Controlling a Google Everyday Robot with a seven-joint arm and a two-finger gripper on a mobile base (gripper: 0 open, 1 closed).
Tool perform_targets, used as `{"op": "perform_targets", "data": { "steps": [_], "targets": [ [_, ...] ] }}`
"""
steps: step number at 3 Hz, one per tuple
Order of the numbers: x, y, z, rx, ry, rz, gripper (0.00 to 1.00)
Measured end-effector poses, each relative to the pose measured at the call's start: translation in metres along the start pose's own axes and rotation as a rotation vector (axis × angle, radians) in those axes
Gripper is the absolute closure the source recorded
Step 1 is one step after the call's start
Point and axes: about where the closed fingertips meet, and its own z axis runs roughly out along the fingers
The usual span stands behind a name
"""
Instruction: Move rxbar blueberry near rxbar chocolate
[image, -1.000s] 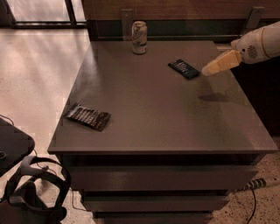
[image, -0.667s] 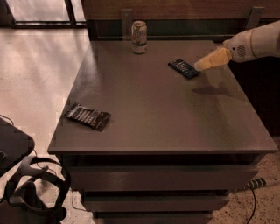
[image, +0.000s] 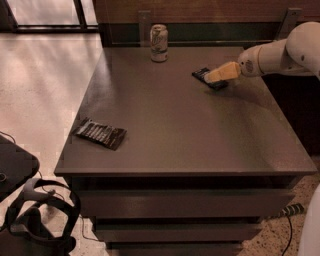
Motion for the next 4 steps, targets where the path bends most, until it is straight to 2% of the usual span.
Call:
{"op": "perform_targets", "data": {
  "steps": [1,2,3,4],
  "targets": [
    [0.006,-0.001,0.026,0.019,-0.011,0.0,0.0],
    [0.015,0.003,0.044,0.015,-0.014,0.009,0.0],
    [0.024,0.011,0.057,0.003,-0.016,0.026,0.16],
    [0.024,0.014,0.059,-0.004,-0.015,0.031,0.4]
  ]
}}
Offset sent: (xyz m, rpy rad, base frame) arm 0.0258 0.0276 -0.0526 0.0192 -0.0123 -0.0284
